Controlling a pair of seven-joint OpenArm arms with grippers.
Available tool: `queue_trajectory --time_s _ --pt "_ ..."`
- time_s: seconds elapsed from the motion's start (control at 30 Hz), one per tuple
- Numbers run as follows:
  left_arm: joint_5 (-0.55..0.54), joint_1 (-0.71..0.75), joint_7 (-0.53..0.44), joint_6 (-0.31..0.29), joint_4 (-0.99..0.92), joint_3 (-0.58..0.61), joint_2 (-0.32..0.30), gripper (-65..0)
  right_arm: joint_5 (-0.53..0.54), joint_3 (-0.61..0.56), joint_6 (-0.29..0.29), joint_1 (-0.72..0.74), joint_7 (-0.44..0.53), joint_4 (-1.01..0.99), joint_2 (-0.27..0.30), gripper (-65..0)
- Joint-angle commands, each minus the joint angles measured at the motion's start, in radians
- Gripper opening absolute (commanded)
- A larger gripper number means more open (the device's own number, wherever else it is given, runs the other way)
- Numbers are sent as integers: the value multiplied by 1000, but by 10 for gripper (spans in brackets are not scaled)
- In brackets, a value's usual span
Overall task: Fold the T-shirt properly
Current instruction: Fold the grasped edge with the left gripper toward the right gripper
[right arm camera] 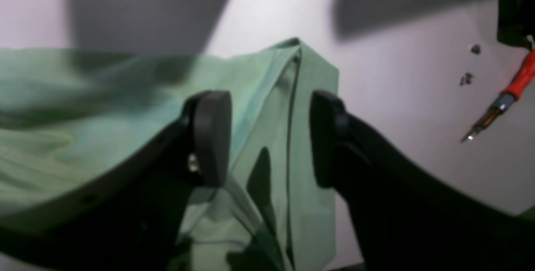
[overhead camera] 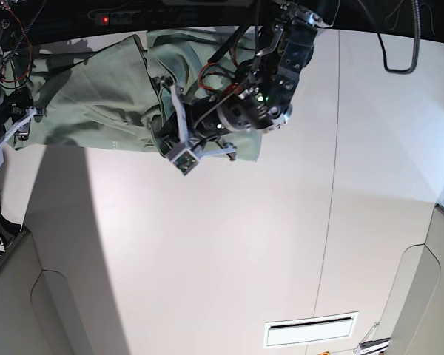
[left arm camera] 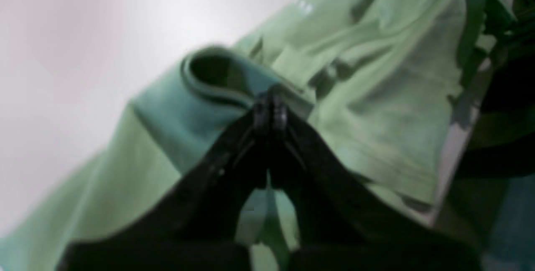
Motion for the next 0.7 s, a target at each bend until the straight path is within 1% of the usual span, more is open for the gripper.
queue_trajectory --time_s 0.0,0.03,0.1,0.23,0.4,0.43,0.53,0.6,0.67 --pt "10 -30 -36 11 -5 16 9 -650 1 8 -3 8 19 15 16 -353" --pt "26 -47 -51 24 -27 31 9 -650 1 8 -3 8 19 15 16 -353" --pt "47 -83 -61 27 -76 55 15 -650 1 8 -3 8 19 15 16 -353" --pt "50 -142 -62 27 -171 62 60 -650 1 8 -3 8 20 15 16 -353" --pt "-17 -167 -64 22 -195 62 119 -650 16 8 -3 8 20 15 16 -353" --pt "-36 -166 -64 12 -195 62 131 -650 16 8 -3 8 20 15 16 -353" --pt "-89 -166 -38 -53 -188 62 158 -650 15 8 -3 8 19 15 16 -353" --pt "-129 -166 -4 -77 -154 62 159 -650 13 8 -2 8 19 15 17 -353" --pt "-144 -166 35 -94 -96 58 157 -650 -32 8 -3 8 21 15 18 -353"
